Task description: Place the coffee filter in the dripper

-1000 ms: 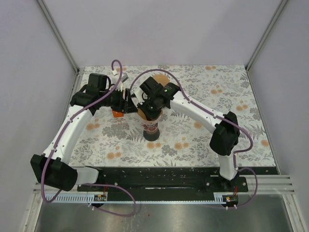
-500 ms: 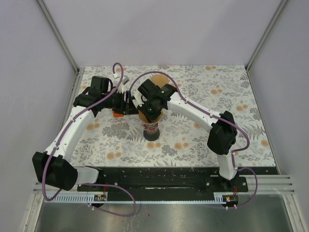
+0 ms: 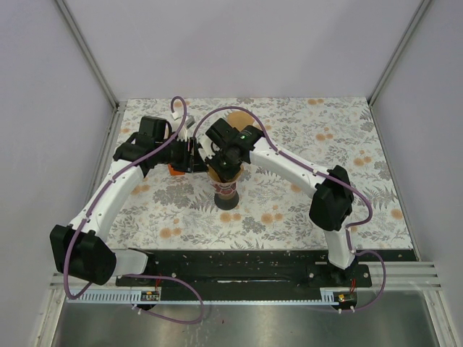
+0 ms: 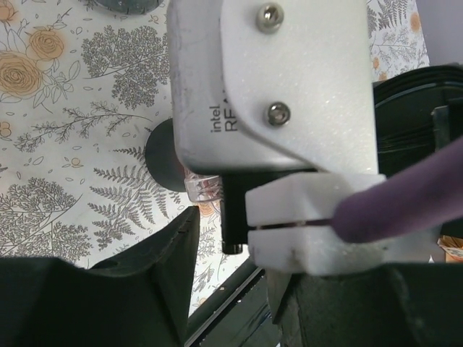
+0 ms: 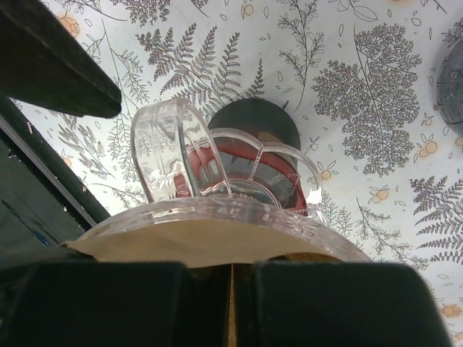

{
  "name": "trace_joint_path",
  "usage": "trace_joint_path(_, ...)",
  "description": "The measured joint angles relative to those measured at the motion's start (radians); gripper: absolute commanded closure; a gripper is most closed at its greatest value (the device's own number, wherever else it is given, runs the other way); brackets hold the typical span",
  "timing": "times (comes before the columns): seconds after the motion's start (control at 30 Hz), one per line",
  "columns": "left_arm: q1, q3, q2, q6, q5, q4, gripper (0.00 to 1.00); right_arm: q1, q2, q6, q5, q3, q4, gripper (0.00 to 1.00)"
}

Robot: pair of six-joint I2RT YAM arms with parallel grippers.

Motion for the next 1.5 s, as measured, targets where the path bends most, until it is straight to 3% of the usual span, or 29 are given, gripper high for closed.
trace_joint_path(0.37,-0.005,-0.002,0.000,-0.007,0.000,0.025,0.64,0.000,0.000,0.010,0.006,0.012,-0.008,1.00)
trace_joint_path(1.27,-0.005,-0.002,-0.001,-0.006,-0.004,0.035,0.65,-0.008,-0.059,0.002,0.067,0.063,-0.042,1.00)
trace_joint_path(1.5,-0.008,-0.005,0.002,-0.007,-0.012,0.036,0.64,0.002,-0.152,-0.018,0.076,0.063,-0.018,1.00)
